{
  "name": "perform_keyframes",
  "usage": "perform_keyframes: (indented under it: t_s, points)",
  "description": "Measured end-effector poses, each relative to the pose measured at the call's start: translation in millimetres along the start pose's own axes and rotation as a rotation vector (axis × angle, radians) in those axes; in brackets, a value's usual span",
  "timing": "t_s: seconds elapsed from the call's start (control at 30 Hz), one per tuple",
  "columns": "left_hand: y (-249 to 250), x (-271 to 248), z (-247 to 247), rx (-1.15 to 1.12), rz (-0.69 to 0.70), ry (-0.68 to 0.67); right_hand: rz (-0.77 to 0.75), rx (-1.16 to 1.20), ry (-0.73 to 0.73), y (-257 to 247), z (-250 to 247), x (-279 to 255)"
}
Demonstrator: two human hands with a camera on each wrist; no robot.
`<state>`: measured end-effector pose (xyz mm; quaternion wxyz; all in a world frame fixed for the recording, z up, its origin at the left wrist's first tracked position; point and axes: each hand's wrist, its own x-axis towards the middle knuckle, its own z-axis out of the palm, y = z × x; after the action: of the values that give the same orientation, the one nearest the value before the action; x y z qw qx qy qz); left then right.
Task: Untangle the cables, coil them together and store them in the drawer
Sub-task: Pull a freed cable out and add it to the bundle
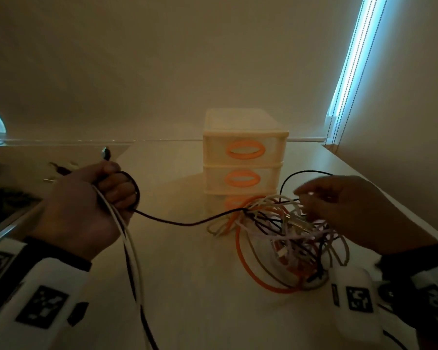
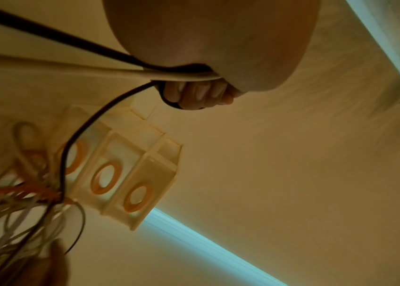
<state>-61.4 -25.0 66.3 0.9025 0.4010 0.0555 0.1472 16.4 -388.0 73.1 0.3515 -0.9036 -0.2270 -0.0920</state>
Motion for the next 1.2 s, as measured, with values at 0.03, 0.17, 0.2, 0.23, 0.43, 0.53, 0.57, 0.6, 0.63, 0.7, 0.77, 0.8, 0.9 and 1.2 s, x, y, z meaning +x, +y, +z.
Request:
perform_keyframes:
  t_s: [0.03, 0.17, 0.2, 0.23, 0.43, 0.53, 0.57, 0.6, 0.63, 0.7, 0.77, 0.8, 0.9, 1.2]
  points:
    - [-4.3, -2.3, 4.2, 0.01, -0.01, -0.006, -0.046, 0.05, 0.057, -0.2, 5.0, 0.8]
    - [-9.3, -8.0, 11.3, 0.049, -0.027, -0.018, -0.245, 0.152, 0.201, -14.9, 7.0, -3.0]
    - [-11.2, -9.3, 13.1, 0.047, -0.034, -0.019, -0.261, 0.196, 0.202, -22.0, 5.9, -5.9]
    - [-13.9, -11.0, 15.0, 0.038, -0.042, -0.025, -0.265, 0.259, 0.174, -31.0, 6.2, -9.5]
    - [-34.2, -26.3, 34.8, -0.004, -0.088, -0.112, -0.354, 0.068, -0.311, -93.8, 60.5, -29.9]
    - [-30.4, -32.0, 39.9, -0.064, -0.093, -0.141, -0.373, -0.163, -0.545, -108.7, 92.8, -32.5]
    - [-26.5, -32.1, 39.3, -0.092, -0.093, -0.151, -0.363, -0.121, -0.605, -108.4, 97.2, -31.3]
    - [-21.4, -31.4, 38.2, -0.123, -0.09, -0.16, -0.348, -0.063, -0.652, -104.2, 99.3, -29.0]
    - [-15.0, -30.2, 36.0, -0.149, -0.081, -0.167, -0.343, -0.024, -0.655, -97.3, 98.0, -25.4]
    - [-1.0, -27.8, 30.3, -0.181, -0.063, -0.19, -0.318, -0.03, -0.554, -80.5, 87.4, -15.9]
    - [7.6, -26.9, 26.4, -0.197, -0.088, -0.263, -0.218, 0.077, -0.41, -65.6, 73.1, -6.3]
    - [7.3, -27.4, 25.6, -0.196, -0.126, -0.323, -0.189, 0.106, -0.345, -59.5, 67.5, -1.0]
    - [-13.3, -35.0, 30.5, -0.099, -0.309, -0.547, -0.182, 0.064, -0.103, -47.1, 65.2, 11.0]
    - [-52.9, -43.5, 46.4, 0.107, -0.263, -0.35, -0.474, 0.164, -0.078, -63.8, 86.9, -18.0]
